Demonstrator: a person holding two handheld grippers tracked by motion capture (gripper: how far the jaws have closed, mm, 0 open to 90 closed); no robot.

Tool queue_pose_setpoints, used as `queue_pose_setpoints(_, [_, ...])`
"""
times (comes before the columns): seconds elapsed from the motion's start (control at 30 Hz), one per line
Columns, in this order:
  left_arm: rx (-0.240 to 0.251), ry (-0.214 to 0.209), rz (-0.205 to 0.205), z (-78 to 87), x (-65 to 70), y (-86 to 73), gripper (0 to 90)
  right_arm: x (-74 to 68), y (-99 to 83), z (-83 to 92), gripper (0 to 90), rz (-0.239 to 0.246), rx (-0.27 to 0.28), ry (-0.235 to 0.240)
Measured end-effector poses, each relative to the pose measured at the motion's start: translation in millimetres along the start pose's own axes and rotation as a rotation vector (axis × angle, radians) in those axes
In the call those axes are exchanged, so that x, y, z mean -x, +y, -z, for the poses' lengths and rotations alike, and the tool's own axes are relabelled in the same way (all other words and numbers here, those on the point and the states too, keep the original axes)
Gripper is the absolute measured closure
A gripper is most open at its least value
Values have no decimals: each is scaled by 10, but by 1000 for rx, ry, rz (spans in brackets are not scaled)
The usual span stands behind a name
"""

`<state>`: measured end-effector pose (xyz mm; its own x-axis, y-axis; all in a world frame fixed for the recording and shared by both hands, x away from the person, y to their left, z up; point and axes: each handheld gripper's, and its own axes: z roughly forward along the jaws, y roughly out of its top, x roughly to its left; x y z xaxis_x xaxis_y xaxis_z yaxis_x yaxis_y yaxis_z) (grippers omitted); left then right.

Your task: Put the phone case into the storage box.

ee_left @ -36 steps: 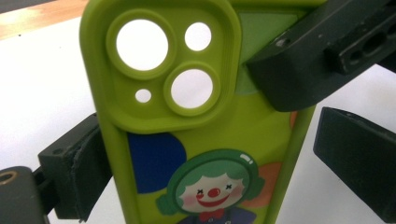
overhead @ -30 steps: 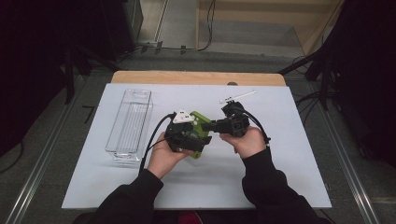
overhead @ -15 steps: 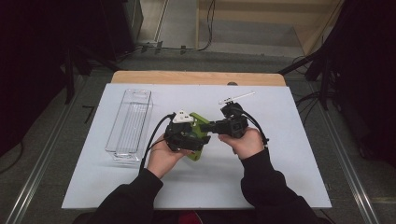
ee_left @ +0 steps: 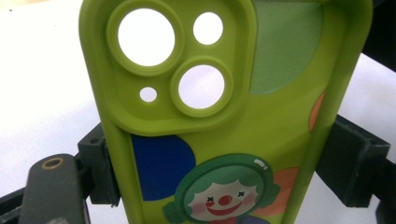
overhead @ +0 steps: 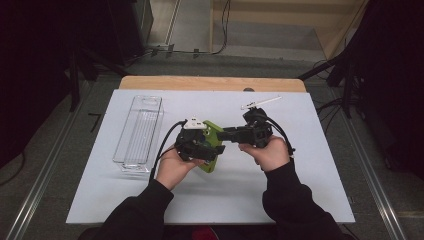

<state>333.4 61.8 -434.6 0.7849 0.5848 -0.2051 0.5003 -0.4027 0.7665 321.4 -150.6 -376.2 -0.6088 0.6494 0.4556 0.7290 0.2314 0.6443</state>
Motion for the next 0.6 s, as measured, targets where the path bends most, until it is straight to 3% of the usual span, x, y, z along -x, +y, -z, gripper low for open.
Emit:
queue_pose_setpoints(0.33, [-16,-4,25,38,-60,8,171,82,-6,159,535,-31,32,7])
queue_pose_setpoints(0.47, [-10,-30,36,42,-70,12,171,123,-10,192,482,-15,34,7])
queue_pose_setpoints(0.6, [-14,-31,37,61,-78,20,171,185,-33,193,430,5,32,-11])
